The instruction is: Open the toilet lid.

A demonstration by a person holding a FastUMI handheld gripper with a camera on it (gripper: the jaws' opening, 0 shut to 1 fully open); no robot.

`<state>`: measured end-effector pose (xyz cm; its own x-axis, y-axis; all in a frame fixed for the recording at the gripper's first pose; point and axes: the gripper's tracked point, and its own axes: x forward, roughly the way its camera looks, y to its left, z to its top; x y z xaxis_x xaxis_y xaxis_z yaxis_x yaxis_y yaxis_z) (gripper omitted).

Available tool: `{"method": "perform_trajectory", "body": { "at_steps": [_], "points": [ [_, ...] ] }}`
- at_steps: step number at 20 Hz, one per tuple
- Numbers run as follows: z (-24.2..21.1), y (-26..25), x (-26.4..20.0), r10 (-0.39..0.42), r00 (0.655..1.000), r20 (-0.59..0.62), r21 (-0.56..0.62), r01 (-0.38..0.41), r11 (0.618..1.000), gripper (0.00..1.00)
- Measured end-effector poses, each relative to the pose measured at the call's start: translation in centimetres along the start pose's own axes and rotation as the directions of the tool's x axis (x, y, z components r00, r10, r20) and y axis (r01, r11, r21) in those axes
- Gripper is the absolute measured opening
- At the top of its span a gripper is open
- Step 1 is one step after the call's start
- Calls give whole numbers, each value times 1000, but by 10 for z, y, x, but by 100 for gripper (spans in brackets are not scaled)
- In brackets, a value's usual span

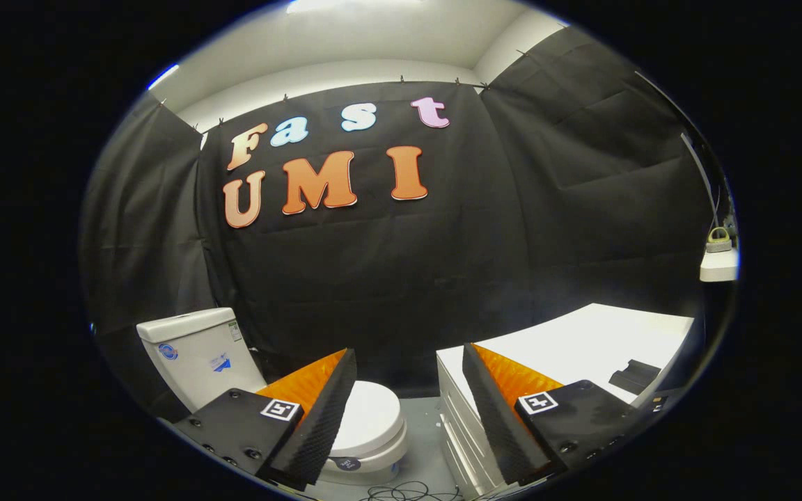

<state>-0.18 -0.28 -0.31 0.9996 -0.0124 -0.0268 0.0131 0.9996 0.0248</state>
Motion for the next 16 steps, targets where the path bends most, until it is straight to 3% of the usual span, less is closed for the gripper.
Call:
{"method": "perform_trajectory", "body": {
  "at_steps": [11, 16],
  "points": [
    [4, 44, 10, 68, 998, -17, 26, -68, 997, 98],
    [-6, 69, 29, 94, 995, -33, 107, -90, 990, 98]
  ]
}}
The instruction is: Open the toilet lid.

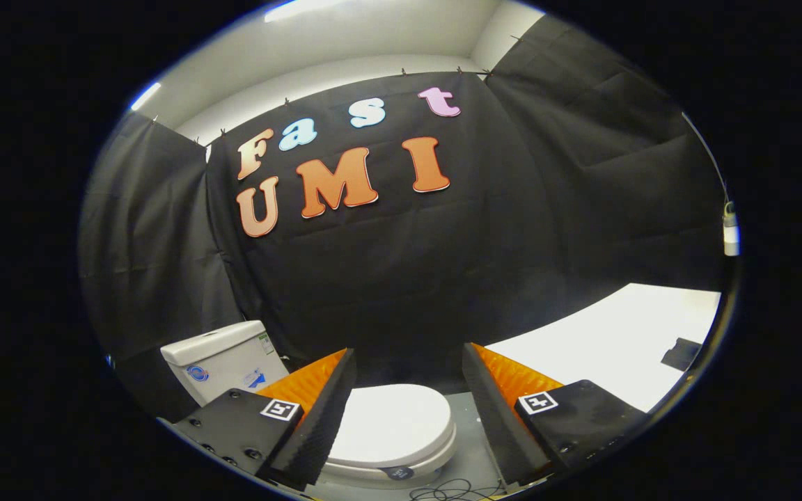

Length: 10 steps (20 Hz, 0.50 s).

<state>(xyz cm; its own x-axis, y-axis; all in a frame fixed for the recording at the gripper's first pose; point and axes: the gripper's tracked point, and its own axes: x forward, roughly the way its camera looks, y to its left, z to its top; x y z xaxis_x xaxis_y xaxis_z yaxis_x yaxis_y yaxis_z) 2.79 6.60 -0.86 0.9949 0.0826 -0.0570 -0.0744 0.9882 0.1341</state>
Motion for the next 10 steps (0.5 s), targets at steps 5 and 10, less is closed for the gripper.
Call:
{"method": "perform_trajectory", "body": {
  "at_steps": [5, 10],
  "points": [
    [-40, 15, 8, 24, 996, -86, 15, -23, 1000, 98],
    [-93, 7, 21, -8, 991, -134, 121, 25, 992, 98]
  ]
}}
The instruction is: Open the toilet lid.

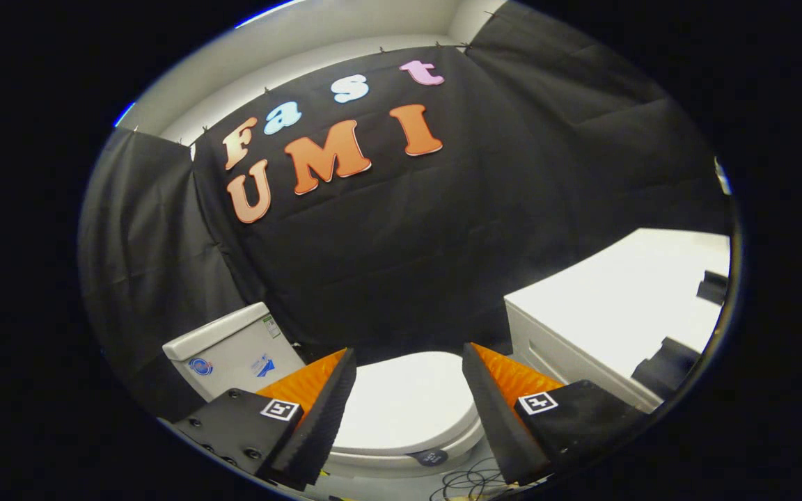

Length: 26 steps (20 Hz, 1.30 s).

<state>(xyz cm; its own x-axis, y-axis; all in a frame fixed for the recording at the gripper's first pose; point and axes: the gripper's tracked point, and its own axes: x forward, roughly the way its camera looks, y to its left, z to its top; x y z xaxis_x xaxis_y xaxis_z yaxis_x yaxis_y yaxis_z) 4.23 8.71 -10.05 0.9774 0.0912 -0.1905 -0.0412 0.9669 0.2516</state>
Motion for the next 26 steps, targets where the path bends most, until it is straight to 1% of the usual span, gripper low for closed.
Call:
{"method": "perform_trajectory", "body": {
  "at_steps": [4, 9, 12, 14, 16, 17, 18, 19, 21, 23, 26],
  "points": [
    [-59, -24, 7, -27, 995, -99, 87, 35, 996, 98],
    [-116, -52, 6, -41, 967, -251, 205, 95, 974, 98],
    [-140, -74, 12, -82, 960, -269, 233, 147, 961, 99],
    [-156, -80, 15, -74, 946, -314, 275, 165, 947, 98],
    [-160, -91, 32, -85, 950, -302, 329, 188, 925, 99],
    [-175, -95, 25, -76, 933, -352, 324, 198, 925, 98],
    [-190, -93, 29, -91, 931, -353, 307, 207, 929, 98],
    [-201, -91, 33, -84, 928, -363, 296, 200, 934, 98],
    [-213, -74, 31, -36, 906, -422, 298, 177, 938, 98],
    [-226, -63, 26, -4, 877, -480, 313, 175, 934, 98],
    [-251, -57, 19, 27, 832, -555, 339, 196, 920, 97]
  ]
}}
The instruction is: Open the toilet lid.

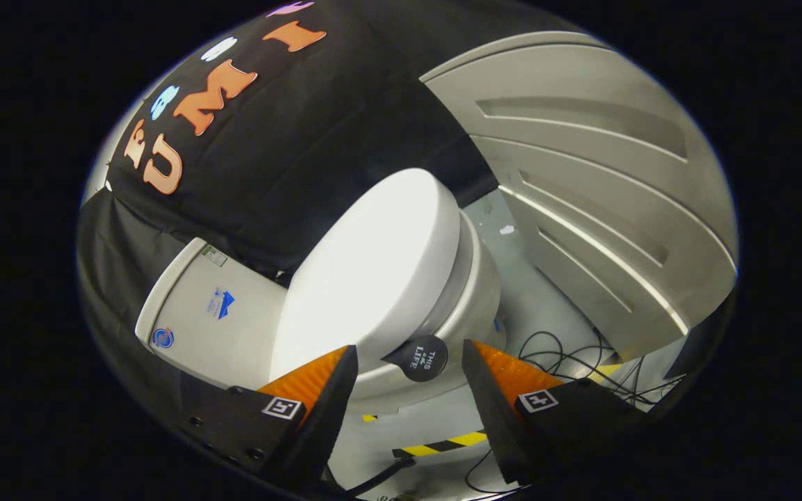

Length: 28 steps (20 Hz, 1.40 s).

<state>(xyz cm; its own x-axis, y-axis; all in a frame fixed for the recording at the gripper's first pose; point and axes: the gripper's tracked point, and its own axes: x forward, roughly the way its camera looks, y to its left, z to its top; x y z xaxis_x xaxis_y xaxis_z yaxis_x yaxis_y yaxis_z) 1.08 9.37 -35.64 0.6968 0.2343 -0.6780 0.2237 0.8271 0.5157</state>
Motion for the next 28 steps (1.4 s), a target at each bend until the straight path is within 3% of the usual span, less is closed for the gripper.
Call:
{"method": "perform_trajectory", "body": {
  "at_steps": [2, 7, 11, 14, 17, 18, 20, 21, 22, 28],
  "points": [
    [-12, -3, 0, 8, 998, -63, 54, -4, 999, 93],
    [-8, -5, 12, 54, 997, -59, 153, -45, 987, 84],
    [-12, -7, 23, 59, 996, -72, 170, -46, 984, 68],
    [-8, -12, 28, 64, 997, -49, 205, -52, 977, 43],
    [-8, -16, 29, 70, 997, -42, 216, -59, 975, 36],
    [-6, -15, 28, 84, 996, -37, 233, -73, 970, 36],
    [-2, -12, 21, 145, 989, -28, 292, -131, 947, 23],
    [0, -9, 27, 166, 986, -16, 327, -152, 933, 21],
    [1, -12, 19, 172, 985, -13, 349, -156, 924, 9],
    [0, -9, 22, 134, 991, 5, 358, -127, 925, 8]
  ]
}}
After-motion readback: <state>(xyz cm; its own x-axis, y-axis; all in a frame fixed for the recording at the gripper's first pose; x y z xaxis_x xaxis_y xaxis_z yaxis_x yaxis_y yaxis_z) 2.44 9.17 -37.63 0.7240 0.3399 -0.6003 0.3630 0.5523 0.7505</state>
